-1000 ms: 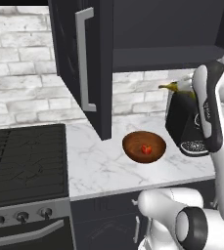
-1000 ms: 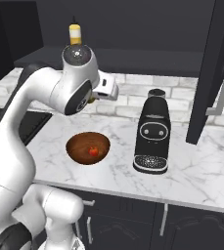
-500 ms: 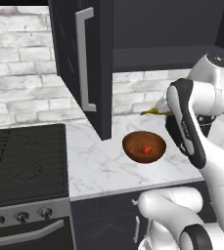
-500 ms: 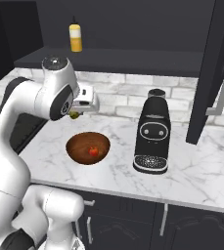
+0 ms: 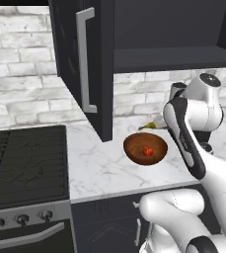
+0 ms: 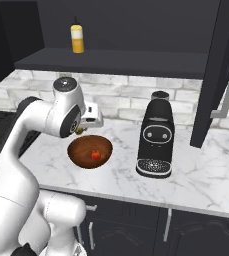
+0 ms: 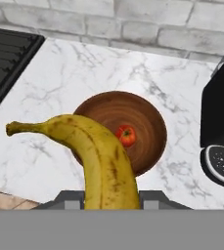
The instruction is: Open the cabinet. Pick the apple and banana from the cabinet and place them into the bowl. Then close the cabinet.
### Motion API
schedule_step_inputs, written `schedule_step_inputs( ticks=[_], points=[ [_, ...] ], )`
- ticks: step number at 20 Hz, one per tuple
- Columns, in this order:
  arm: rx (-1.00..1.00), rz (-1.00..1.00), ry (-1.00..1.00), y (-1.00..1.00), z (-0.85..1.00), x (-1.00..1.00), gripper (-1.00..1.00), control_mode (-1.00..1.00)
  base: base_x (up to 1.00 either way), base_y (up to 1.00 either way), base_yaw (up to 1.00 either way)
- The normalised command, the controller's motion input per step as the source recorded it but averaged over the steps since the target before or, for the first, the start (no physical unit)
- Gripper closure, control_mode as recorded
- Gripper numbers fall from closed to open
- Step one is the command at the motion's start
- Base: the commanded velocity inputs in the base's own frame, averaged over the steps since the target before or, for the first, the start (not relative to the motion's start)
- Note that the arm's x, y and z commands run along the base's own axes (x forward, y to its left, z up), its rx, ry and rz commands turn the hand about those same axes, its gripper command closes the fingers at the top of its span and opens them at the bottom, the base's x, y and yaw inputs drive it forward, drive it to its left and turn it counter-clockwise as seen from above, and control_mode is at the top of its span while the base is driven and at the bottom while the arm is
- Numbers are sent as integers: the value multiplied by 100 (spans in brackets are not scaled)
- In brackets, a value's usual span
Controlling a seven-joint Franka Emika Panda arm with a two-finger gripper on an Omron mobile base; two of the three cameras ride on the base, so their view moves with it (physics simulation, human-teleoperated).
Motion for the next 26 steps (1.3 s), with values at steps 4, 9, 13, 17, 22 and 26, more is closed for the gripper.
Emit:
schedule_step_inputs(
  ticks=[4,9,13,17,22,26],
  points=[
    [0,2,7,0,-59,43,100,-100,0,0,0],
    [0,0,5,0,-51,64,100,-100,0,0,0],
    [0,0,4,0,-46,76,100,-100,0,0,0],
    [-5,0,1,0,-38,70,100,-100,0,0,0],
    [-7,0,1,0,-38,46,100,-100,0,0,0],
    [-7,0,2,2,-51,21,100,-100,0,0,0]
  ],
)
